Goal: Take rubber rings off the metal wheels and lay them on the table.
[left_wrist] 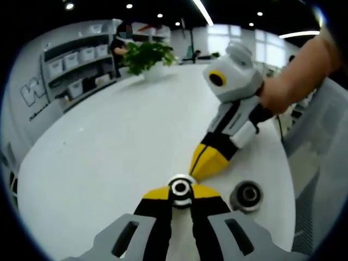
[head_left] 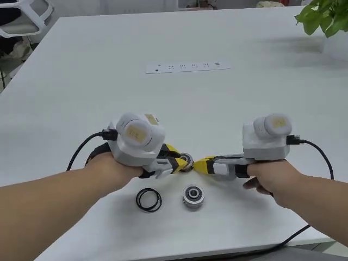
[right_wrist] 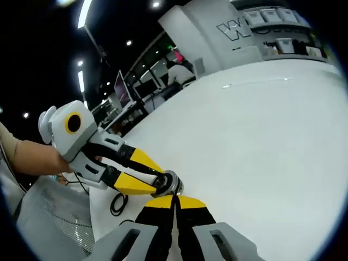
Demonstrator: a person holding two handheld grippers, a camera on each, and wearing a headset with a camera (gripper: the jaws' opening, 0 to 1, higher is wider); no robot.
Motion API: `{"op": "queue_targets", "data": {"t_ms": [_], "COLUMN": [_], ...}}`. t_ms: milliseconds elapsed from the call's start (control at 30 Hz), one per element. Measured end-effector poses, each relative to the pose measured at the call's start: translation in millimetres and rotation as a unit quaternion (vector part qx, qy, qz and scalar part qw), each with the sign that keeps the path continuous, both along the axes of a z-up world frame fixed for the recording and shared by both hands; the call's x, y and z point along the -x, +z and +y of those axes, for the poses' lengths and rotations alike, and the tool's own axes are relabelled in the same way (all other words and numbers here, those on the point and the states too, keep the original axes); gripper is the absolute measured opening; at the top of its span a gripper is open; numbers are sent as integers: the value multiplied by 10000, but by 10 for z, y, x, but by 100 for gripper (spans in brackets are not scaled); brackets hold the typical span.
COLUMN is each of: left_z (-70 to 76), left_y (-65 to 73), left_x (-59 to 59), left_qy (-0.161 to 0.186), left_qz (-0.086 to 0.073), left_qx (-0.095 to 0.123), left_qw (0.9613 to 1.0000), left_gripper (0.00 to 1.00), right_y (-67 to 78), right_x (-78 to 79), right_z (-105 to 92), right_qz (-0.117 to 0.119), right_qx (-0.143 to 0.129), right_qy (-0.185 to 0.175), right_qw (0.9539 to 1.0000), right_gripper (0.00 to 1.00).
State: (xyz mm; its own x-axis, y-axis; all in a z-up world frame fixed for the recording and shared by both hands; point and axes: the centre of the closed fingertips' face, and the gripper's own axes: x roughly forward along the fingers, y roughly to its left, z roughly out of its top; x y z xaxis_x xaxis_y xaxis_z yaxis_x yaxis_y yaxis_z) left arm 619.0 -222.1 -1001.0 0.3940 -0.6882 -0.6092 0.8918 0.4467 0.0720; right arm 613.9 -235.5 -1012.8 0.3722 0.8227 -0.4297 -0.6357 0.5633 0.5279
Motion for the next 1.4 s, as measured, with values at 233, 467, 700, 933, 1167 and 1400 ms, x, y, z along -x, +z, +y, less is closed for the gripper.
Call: {"op": "queue_targets", "data": {"t_ms": [233,467,700,933,1167,1400], "left_z": [-6,-7,-9,-11,-17,-18], "left_y": [1,0,-2,-6,-6,-7], "left_x": [3,-4,0,0,18,15], "left_qy": [-11,47,105,105,65,58], "left_qz": [-21,-5,-32,-18,-5,-18], "left_qx": [-46,-49,-83,-97,-101,-95], "left_qw": [10000,10000,9999,9999,9999,9999], "left_gripper": [12,12,12,12,12,12], "right_y": [48,93,105,158,183,236], "right_x": [-81,-90,-84,-27,32,74], "right_z": [-44,-19,-8,101,113,170], "right_qz": [195,150,185,51,48,51], "right_qx": [-344,-476,-490,-459,-486,-570], "right_qy": [-302,-341,-349,-101,-51,96], "right_qw": [9988,9982,9980,9989,9988,9983], "right_gripper": [0,0,0,0,0,0]}}
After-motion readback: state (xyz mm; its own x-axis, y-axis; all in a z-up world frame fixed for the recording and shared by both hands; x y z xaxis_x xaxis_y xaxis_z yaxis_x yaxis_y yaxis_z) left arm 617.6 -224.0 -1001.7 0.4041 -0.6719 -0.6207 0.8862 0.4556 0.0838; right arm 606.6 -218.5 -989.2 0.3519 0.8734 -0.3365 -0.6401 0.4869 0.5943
